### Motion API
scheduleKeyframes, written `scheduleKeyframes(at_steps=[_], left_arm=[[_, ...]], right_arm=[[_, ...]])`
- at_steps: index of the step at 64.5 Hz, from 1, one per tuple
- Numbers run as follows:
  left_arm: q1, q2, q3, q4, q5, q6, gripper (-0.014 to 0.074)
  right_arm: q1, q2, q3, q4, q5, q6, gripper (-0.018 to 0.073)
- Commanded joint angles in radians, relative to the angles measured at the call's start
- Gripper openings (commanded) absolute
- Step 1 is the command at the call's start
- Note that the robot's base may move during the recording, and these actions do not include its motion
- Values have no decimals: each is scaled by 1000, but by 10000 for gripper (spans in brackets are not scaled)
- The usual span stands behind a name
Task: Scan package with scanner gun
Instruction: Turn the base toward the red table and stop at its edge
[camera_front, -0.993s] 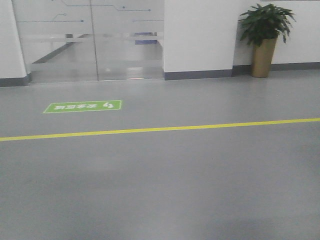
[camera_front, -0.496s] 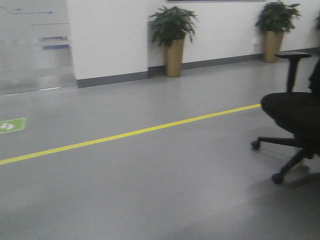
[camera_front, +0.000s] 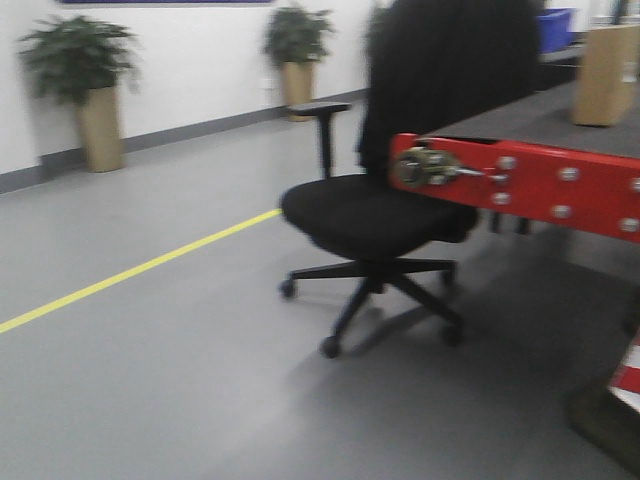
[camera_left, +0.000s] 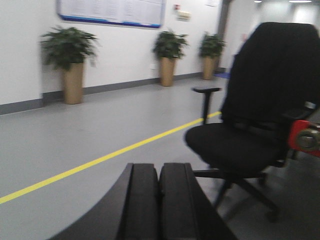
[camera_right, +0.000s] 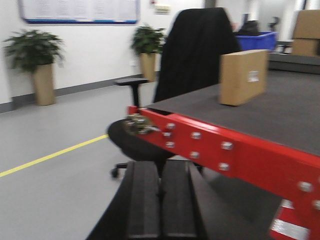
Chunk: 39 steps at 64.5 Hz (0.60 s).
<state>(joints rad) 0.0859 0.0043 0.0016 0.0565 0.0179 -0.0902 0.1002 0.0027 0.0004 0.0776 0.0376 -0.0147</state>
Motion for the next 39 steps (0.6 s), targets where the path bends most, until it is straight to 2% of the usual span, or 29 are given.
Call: scheduleKeyframes(at_steps=[1, 39], left_arm=[[-1, -4, -2, -4, -18, 3, -101], [-1, -4, -2, -4, -18, 3, -101]], right_arm=[[2, -3, 0, -7, -16, -3, -168], [2, -3, 0, -7, -16, -3, -168]])
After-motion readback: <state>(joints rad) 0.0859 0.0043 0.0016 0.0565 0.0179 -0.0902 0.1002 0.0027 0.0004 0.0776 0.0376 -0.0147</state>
